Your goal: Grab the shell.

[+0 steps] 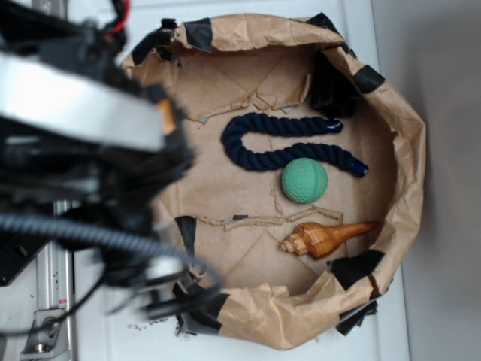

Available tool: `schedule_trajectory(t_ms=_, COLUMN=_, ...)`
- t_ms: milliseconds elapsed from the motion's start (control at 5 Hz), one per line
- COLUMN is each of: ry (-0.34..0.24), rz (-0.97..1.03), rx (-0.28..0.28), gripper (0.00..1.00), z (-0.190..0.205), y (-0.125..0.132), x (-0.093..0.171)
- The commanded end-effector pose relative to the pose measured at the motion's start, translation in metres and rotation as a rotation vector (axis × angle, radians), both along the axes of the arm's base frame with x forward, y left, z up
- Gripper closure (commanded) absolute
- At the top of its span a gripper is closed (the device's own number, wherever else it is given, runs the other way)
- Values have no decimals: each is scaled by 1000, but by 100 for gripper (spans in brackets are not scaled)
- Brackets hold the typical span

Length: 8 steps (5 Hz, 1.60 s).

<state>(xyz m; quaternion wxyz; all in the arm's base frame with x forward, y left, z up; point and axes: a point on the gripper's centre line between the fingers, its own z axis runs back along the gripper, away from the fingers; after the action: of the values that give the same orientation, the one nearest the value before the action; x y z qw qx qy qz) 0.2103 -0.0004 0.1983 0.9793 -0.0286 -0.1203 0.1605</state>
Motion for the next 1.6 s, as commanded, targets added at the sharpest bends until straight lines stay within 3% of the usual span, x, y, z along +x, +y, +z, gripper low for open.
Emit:
schedule_trajectory(t_ms=0, ry=-141, rz=330, rx=-154, gripper=0, z=-46, y=1, x=44)
schedule_trajectory(t_ms=200, ry=-139, rz=331, rx=-211, gripper=0, z=-73, y=-19, x=54)
schedule_trajectory(t_ms=400, ry=-100, rz=339, rx=-219, gripper=0, z=-95, y=-27, x=69)
schedule_trajectory(t_ms=800, ry=-17, rz=336, rx=-160, gripper=0, z=-140, y=-32, x=88)
schedule_trajectory(t_ms=1200, ry=28, rz=307, rx=-166, gripper=0, z=-159, y=-47, x=108)
schedule_trajectory(t_ms=1400, ry=30, rz=268, rx=-137, gripper=11, z=-162, y=-41, x=113)
